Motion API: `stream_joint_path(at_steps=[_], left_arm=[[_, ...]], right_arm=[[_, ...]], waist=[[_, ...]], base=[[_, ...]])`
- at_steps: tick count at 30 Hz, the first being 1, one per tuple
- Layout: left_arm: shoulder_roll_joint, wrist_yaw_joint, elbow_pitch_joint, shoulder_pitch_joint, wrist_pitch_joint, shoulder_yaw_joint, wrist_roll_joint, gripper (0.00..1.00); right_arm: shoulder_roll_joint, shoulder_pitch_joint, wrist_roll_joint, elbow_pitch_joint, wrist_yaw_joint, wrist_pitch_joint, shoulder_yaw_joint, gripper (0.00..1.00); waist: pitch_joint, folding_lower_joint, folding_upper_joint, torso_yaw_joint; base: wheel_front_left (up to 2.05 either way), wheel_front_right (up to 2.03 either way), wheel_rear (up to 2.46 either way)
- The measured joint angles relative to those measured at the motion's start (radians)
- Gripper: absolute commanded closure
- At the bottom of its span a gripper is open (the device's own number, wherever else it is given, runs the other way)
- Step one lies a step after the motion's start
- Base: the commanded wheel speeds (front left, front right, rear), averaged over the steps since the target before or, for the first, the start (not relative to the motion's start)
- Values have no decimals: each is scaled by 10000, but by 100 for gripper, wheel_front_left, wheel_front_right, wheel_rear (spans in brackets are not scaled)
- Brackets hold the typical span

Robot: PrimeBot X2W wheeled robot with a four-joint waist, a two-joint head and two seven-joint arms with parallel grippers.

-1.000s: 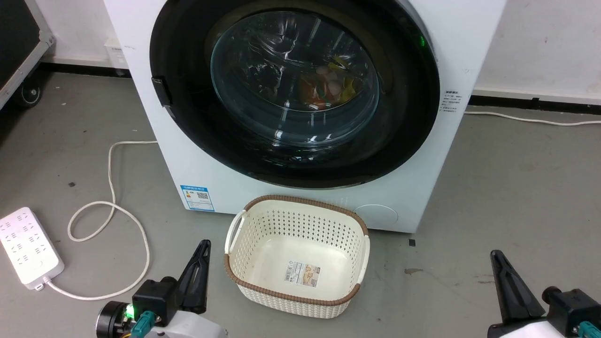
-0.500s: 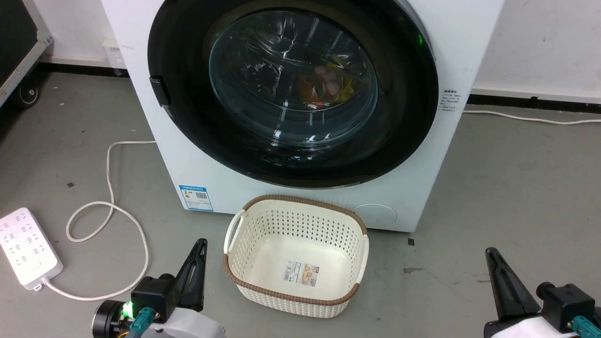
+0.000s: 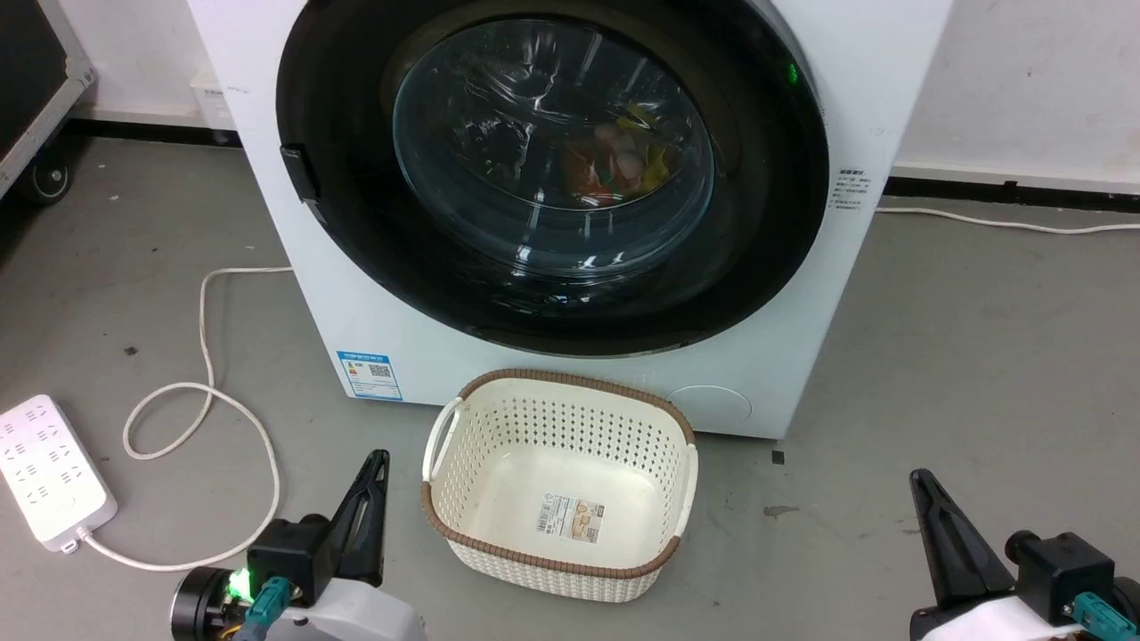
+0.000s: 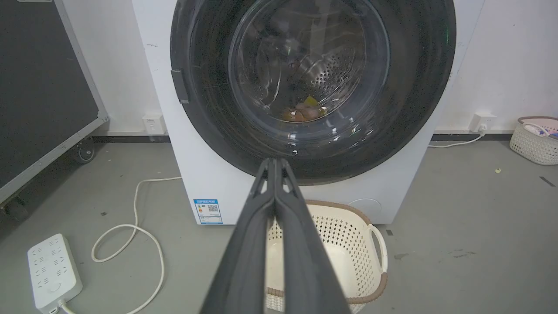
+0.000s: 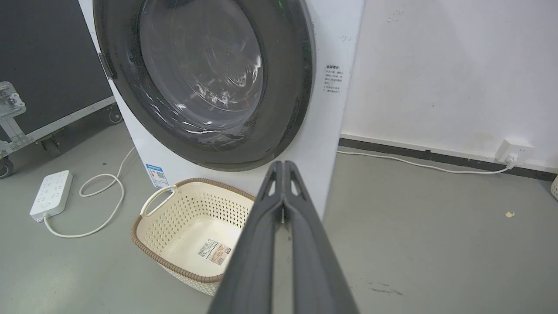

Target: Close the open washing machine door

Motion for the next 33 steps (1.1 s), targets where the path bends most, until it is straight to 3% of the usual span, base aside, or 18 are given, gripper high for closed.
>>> stream_joint_path(at_steps=[33], left_arm=[[-100, 345, -403, 0, 704, 244, 251, 100]], right_arm=[[2, -344, -190, -117, 0, 621, 332, 100]], waist=[[36, 0, 0, -88]], base=[[0, 0, 0]])
